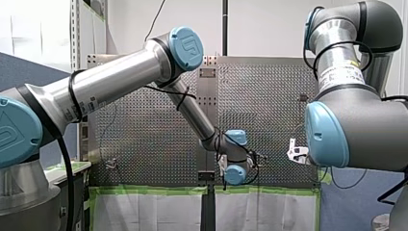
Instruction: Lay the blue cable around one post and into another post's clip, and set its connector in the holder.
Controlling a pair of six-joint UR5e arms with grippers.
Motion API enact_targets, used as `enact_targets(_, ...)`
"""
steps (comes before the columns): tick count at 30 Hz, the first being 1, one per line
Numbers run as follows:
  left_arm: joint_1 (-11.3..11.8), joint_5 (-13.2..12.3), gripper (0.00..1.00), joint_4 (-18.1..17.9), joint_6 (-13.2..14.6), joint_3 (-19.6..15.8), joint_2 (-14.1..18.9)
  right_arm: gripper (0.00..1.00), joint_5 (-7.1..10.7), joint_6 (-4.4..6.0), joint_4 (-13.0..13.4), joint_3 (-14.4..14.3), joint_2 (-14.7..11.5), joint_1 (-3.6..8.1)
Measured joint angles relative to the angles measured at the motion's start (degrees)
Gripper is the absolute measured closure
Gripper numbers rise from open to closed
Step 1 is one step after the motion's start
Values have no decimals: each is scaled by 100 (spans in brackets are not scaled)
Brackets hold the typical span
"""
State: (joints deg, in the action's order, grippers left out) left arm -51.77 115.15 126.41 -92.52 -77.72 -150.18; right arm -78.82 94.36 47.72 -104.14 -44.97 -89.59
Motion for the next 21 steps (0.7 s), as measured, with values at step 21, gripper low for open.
enact_targets(21, 18, 96, 100, 216, -55, 534, -452, 95, 111, 135, 170, 69, 9, 232)
